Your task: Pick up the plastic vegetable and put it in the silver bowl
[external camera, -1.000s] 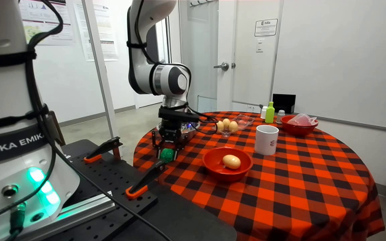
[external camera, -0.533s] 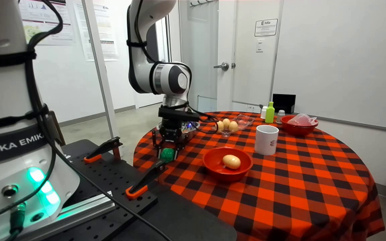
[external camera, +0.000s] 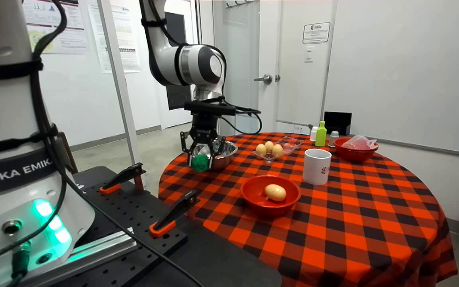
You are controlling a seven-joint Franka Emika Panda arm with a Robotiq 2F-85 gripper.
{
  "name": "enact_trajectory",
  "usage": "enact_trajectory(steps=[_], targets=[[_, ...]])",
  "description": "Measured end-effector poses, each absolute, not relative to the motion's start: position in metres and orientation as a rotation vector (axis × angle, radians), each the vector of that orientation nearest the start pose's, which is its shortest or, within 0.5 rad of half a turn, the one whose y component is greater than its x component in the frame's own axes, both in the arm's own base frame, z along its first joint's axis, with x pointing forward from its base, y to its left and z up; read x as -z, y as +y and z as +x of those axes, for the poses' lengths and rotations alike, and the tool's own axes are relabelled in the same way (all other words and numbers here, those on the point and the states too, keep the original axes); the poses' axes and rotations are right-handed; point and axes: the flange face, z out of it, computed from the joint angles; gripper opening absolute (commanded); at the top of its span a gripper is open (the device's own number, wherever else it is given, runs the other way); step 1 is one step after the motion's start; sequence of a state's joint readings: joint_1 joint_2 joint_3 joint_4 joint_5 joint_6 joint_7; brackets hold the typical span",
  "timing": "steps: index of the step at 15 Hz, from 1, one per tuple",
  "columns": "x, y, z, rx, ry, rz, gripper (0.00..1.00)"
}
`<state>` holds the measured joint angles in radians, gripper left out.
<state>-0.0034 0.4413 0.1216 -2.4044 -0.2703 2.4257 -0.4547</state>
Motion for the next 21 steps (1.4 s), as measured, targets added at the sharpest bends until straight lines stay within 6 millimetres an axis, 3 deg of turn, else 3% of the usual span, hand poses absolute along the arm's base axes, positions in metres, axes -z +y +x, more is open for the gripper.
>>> enact_trajectory(steps=[6, 10, 16, 21], targets=[[-0.183, 0.097, 0.447, -0.61, -1.259, -2.893, 0.32], [-0.21, 0.127, 0.459, -0.536, -1.301, -2.937, 0.32], [-0.215, 0.152, 0.48, -0.469, -1.318, -2.982, 0.32], [-0.18, 0.169, 0.505, -0.495, -1.324, -2.948, 0.32]])
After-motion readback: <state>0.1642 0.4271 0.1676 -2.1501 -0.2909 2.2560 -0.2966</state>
